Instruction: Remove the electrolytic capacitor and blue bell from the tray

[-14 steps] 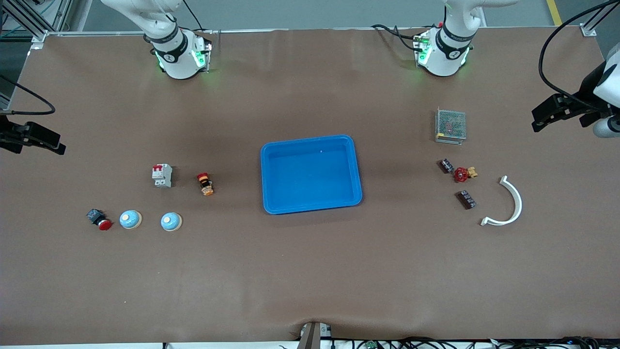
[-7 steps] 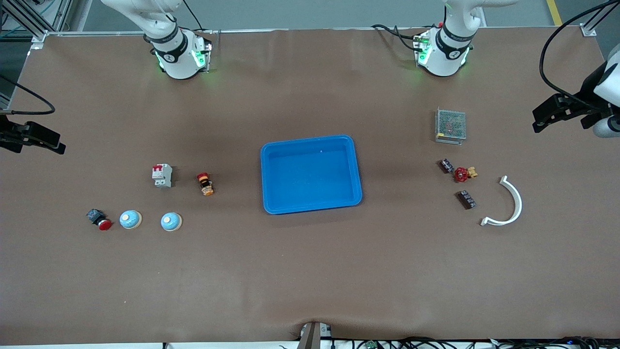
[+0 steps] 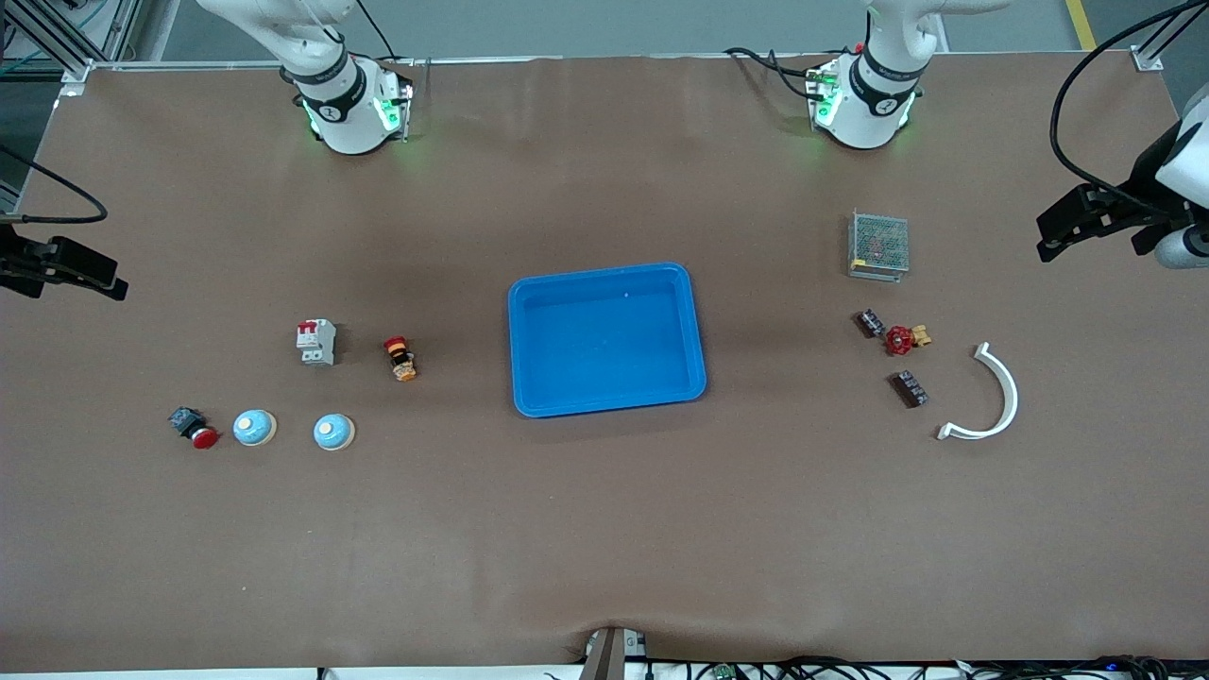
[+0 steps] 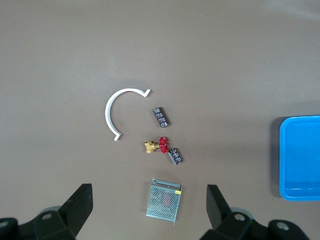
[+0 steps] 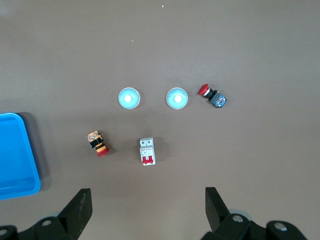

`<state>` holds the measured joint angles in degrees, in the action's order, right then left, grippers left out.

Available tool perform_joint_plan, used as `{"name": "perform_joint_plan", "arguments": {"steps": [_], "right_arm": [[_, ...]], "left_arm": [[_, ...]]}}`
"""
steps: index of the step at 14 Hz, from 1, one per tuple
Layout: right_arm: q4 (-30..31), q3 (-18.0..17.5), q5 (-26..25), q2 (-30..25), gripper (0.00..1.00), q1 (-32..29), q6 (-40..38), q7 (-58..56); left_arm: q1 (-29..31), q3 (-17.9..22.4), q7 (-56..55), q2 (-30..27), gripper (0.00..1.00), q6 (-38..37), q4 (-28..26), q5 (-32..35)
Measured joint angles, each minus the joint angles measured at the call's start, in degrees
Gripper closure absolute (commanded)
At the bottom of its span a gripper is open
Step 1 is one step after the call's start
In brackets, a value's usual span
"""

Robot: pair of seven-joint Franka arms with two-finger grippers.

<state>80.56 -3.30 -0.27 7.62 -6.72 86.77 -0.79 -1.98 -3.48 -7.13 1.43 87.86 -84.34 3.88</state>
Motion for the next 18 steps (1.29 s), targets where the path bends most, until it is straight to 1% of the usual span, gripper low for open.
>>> {"name": "perform_joint_plan", "arguments": {"steps": [18], "right_arm": [[-1.3, 0.1, 0.0, 0.0, 0.0, 0.0, 0.0, 0.0]], "left_arm": [[0.4, 0.4, 0.0, -0.5, 0.0, 0.1, 0.0, 0.0]]}}
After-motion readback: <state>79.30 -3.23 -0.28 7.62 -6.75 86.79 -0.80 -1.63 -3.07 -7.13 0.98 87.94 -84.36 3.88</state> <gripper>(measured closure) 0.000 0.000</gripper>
